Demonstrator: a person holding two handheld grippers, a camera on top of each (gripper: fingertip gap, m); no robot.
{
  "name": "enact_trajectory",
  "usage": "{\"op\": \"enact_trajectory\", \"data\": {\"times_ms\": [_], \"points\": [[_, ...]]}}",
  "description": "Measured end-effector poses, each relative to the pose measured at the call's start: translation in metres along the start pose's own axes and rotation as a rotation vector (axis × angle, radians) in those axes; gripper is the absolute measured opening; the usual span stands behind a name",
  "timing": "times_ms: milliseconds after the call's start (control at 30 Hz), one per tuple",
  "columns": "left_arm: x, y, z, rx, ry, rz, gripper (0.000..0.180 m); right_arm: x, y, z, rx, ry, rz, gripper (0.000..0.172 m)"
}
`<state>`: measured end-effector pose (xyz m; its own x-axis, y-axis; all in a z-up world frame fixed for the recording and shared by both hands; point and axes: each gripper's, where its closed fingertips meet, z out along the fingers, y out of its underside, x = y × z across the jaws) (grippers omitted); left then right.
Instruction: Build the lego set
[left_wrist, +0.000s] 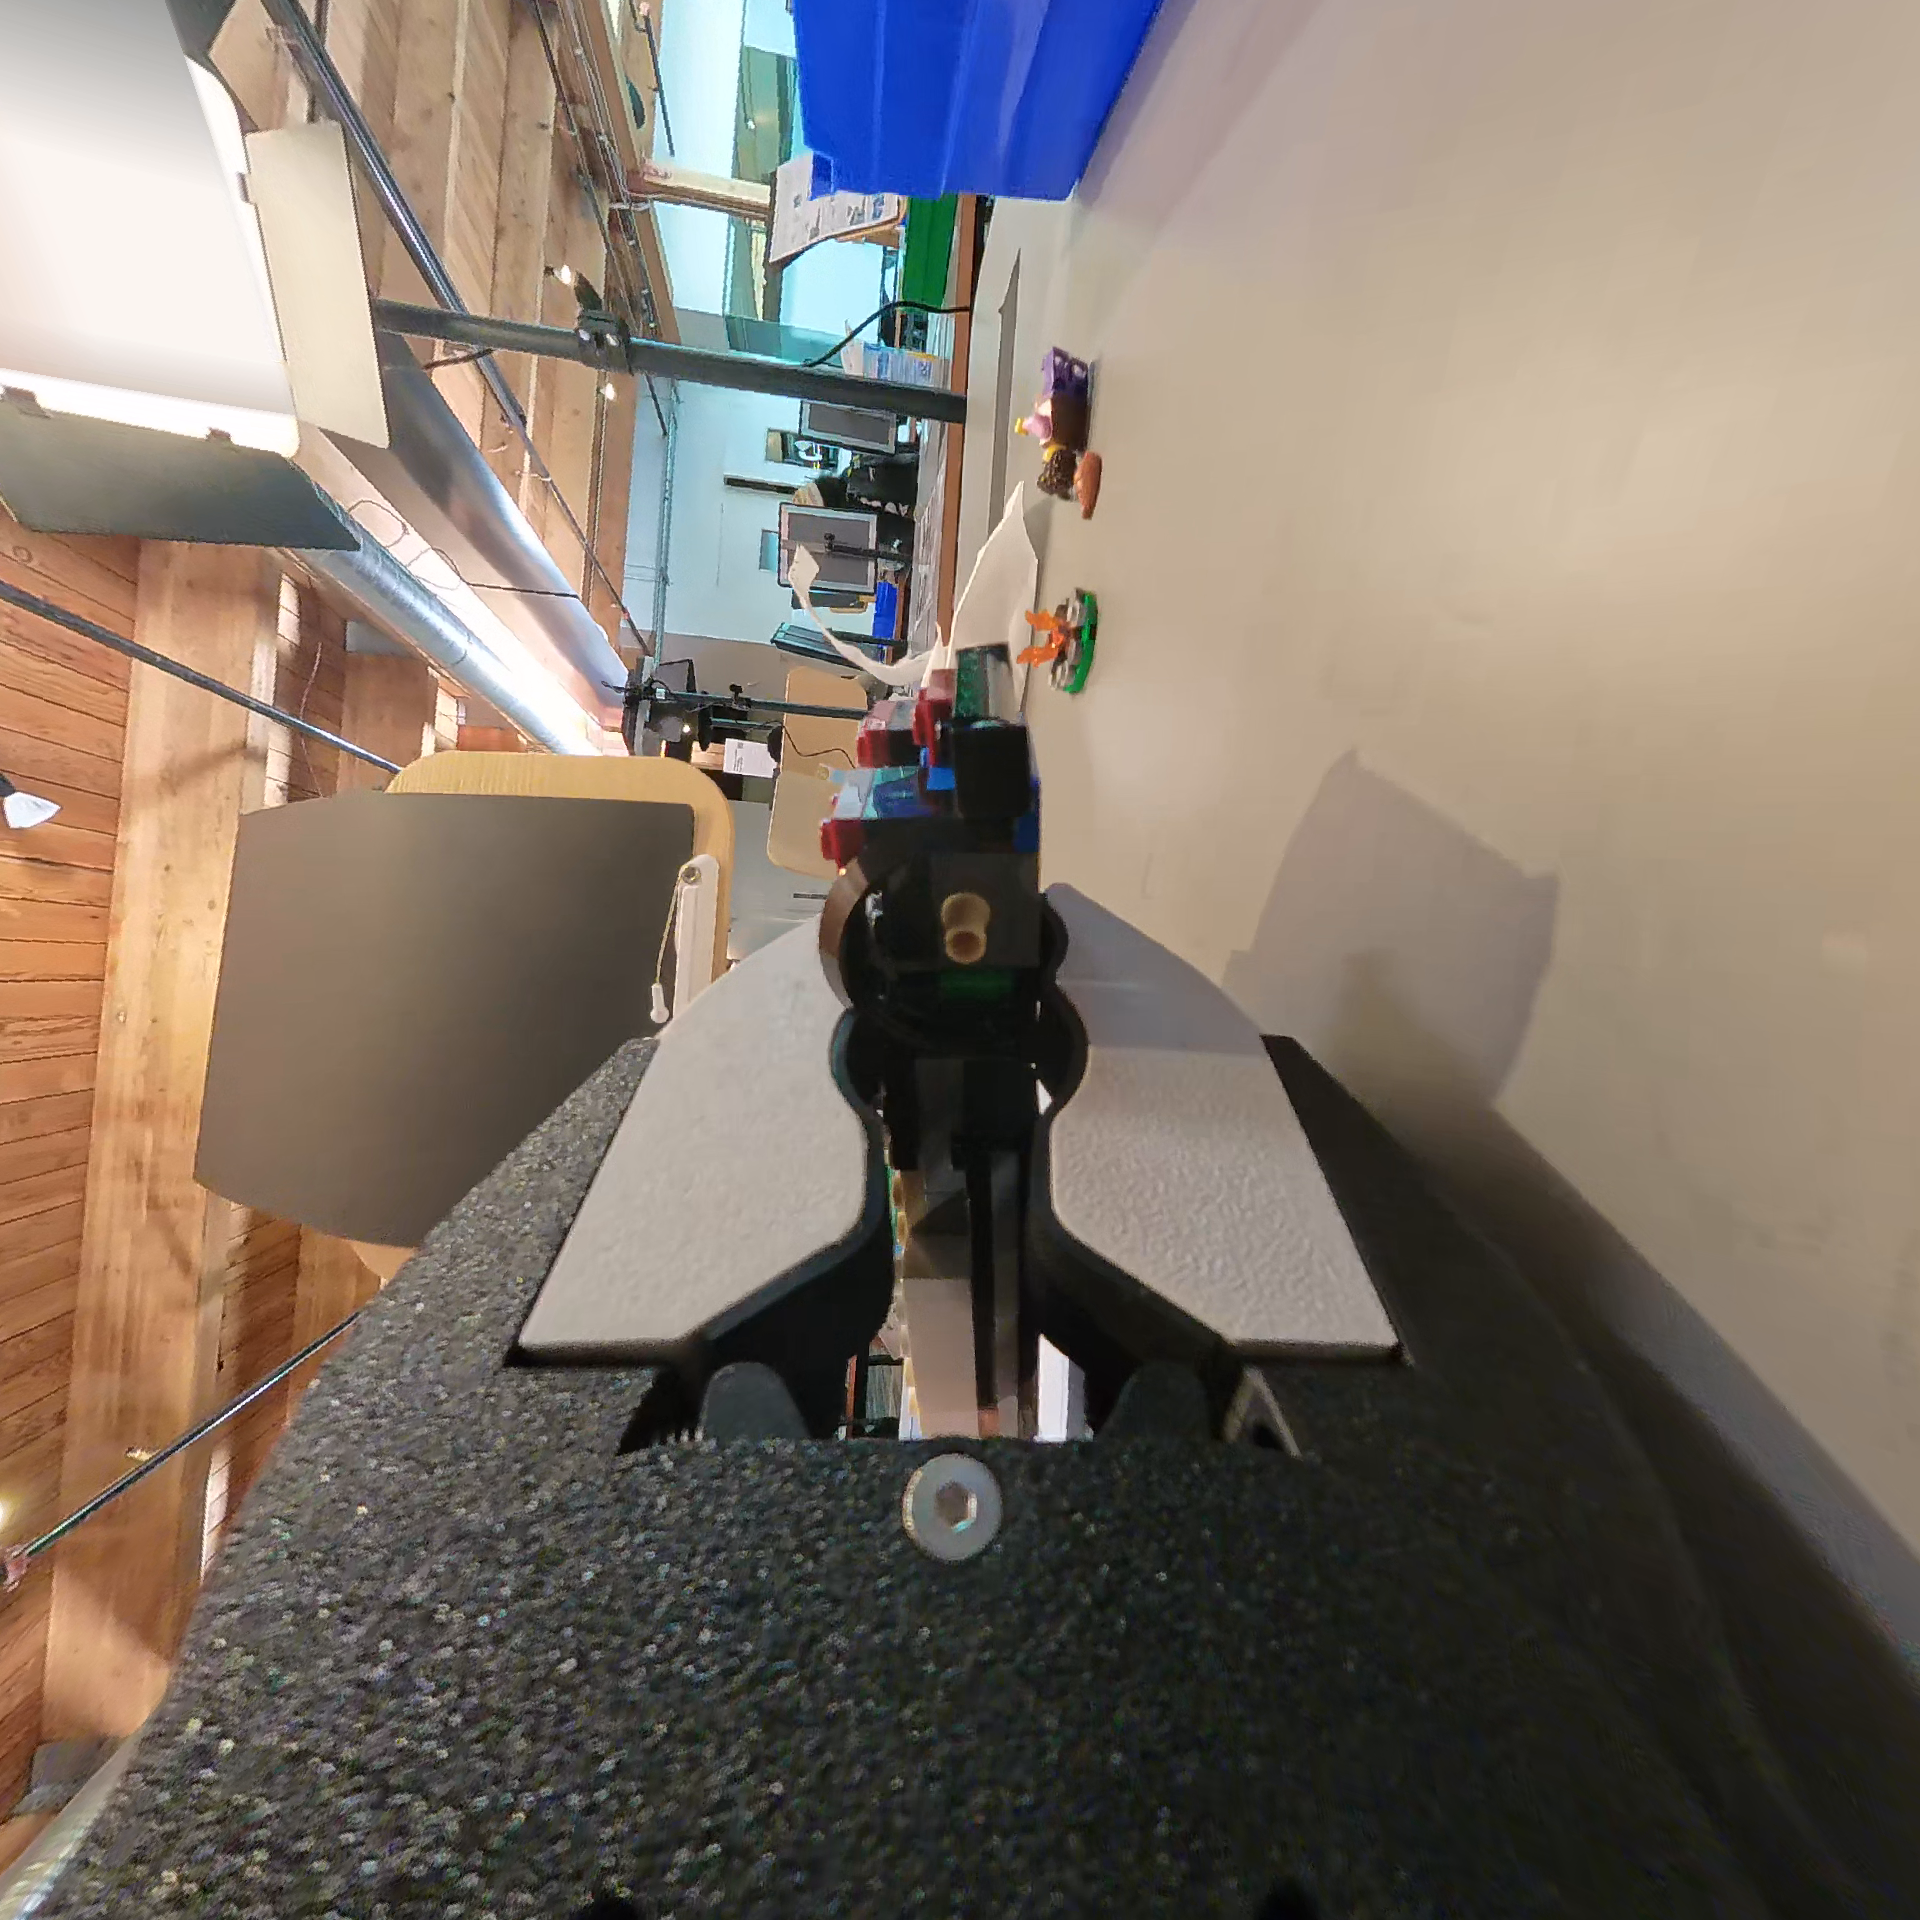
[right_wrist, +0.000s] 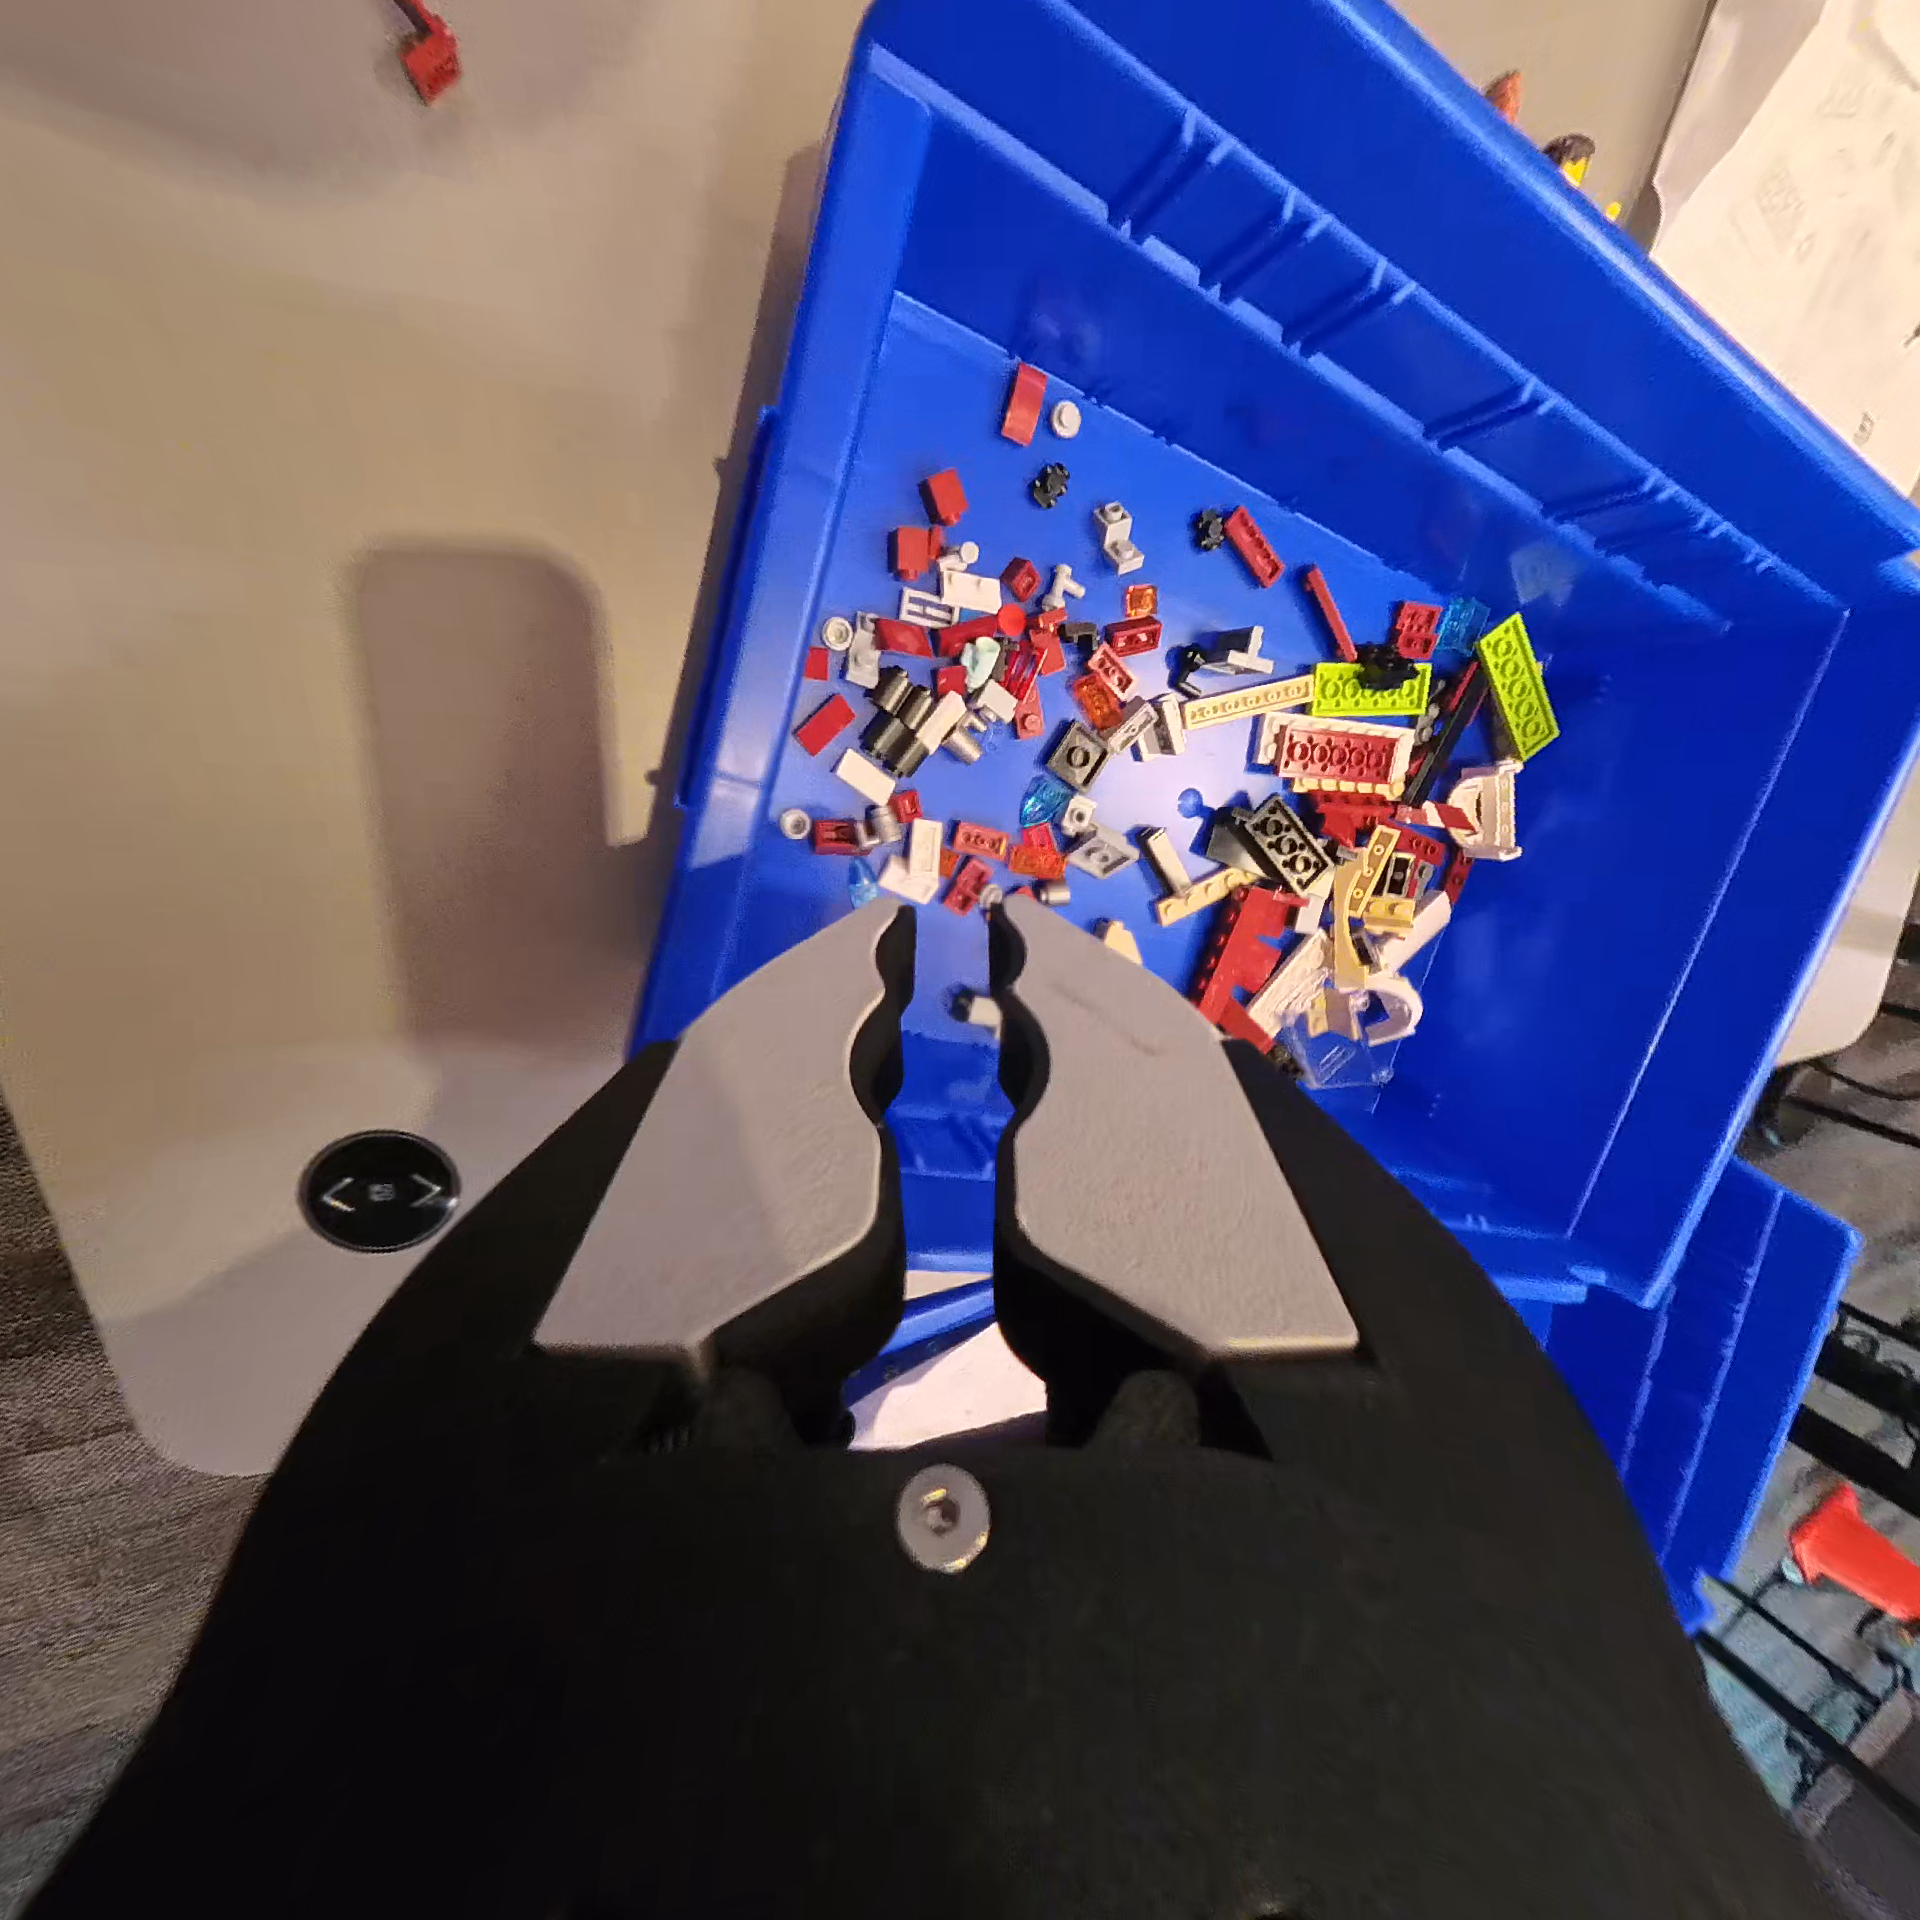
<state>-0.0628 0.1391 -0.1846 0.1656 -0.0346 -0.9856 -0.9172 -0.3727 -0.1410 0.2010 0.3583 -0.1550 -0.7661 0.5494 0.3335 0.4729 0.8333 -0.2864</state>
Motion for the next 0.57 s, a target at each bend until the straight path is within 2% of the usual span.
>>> {"op": "enact_trajectory", "data": {"times_ms": [567], "points": [[0.000, 0.014, 0.008, -0.008, 0.017, 0.010, 0.026, 0.008, -0.005, 0.027, 0.053, -0.054, -0.079, 0.013]]}}
